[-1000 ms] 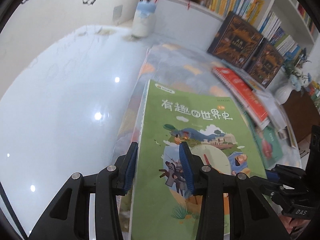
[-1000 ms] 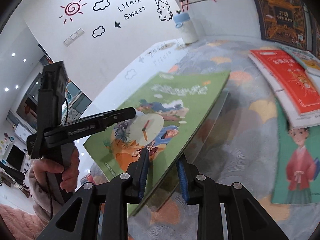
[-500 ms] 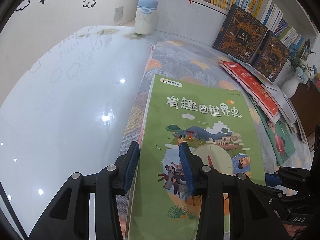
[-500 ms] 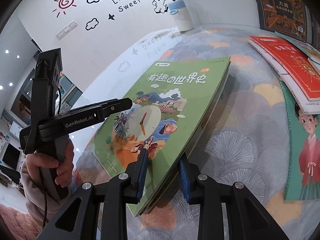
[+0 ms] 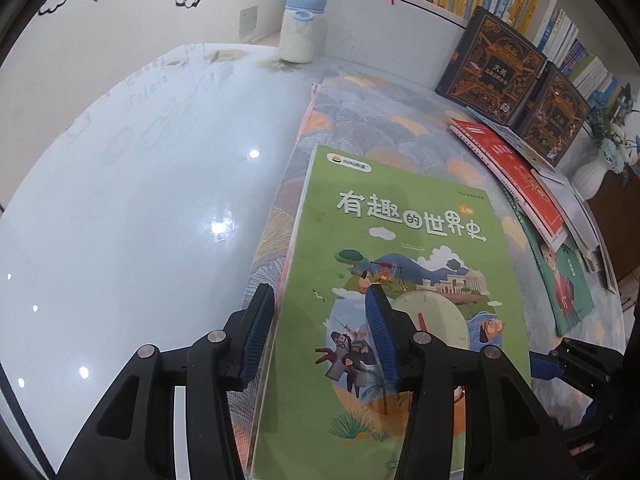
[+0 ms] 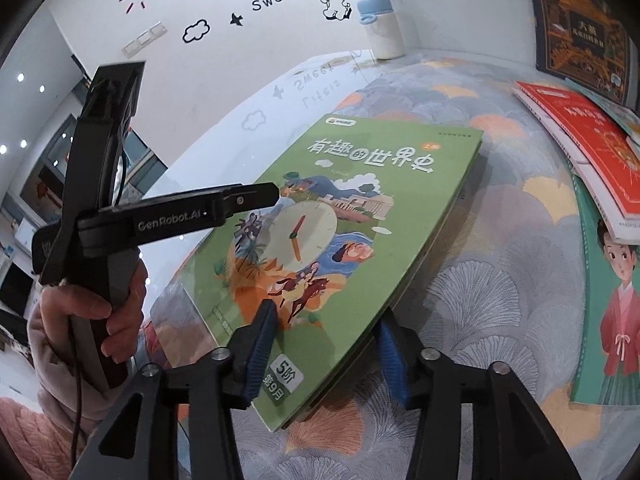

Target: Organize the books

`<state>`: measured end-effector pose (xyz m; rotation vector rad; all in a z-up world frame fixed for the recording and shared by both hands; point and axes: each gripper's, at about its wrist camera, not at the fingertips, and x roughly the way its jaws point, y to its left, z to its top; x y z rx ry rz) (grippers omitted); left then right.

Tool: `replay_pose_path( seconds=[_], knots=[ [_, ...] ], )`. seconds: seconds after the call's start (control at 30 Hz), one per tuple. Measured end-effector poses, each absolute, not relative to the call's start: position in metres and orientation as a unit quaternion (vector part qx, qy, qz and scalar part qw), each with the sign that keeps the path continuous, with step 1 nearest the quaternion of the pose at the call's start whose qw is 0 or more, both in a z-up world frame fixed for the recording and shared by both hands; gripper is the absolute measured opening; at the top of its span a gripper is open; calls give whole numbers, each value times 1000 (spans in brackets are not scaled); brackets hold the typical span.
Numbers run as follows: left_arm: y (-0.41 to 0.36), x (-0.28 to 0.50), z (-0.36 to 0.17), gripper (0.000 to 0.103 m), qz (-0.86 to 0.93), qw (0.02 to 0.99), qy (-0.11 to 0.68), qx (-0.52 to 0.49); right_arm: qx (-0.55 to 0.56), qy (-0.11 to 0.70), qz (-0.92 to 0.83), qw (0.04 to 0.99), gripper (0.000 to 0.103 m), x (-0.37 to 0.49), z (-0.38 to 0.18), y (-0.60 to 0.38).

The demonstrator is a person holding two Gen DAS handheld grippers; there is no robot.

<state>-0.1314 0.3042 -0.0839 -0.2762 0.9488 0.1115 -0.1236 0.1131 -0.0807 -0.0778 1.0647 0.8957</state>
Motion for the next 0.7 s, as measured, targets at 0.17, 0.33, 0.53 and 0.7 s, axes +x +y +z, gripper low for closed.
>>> replay_pose_path(
  seconds=[0.17,0.33,0.53,0.7],
  knots=[
    [305,-134,-76,48,62,881,449,-135,-48,507,396,764,51,-121,-84,111],
    [297,-130,-58,50,54,891,431,-134,-31,485,403,775,51,-119,-67,93],
    [262,-112,-34,51,20,901,418,-113,-16,455,372,809,51,-104,-42,46],
    [226,-97,-22,51,-18,904,413,-110,55,466,317,824,51,-75,-43,-28]
  ],
)
